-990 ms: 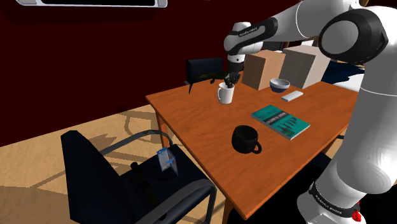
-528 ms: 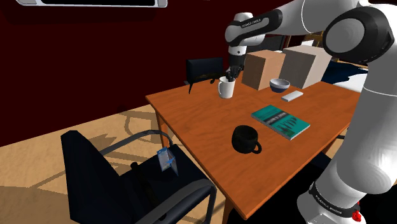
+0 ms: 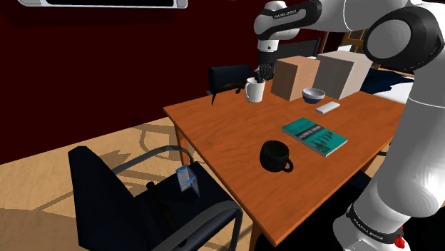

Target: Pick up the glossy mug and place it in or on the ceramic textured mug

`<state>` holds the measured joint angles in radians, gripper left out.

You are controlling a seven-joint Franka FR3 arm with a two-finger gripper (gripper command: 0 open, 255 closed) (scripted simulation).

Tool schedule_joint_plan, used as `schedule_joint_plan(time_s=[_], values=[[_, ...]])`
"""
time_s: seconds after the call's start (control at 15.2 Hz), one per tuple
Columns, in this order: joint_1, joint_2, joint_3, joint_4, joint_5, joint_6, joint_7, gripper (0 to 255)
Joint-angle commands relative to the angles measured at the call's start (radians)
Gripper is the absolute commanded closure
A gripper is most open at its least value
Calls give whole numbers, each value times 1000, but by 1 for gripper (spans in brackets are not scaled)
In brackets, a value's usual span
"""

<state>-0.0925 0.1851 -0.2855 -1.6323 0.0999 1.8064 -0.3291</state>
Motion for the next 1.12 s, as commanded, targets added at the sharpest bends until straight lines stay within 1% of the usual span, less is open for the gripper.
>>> schedule_joint_plan(time_s=[0.0, 0.26, 0.53, 0.79, 1.06], values=[[1, 0, 1, 19, 0, -19, 3, 255], [39, -167, 17, -180, -48, 22, 62, 255], [62, -325, 47, -349, -87, 41, 126, 255], [75, -476, 85, -495, -112, 40, 191, 255], [85, -623, 130, -621, -121, 21, 254, 255]])
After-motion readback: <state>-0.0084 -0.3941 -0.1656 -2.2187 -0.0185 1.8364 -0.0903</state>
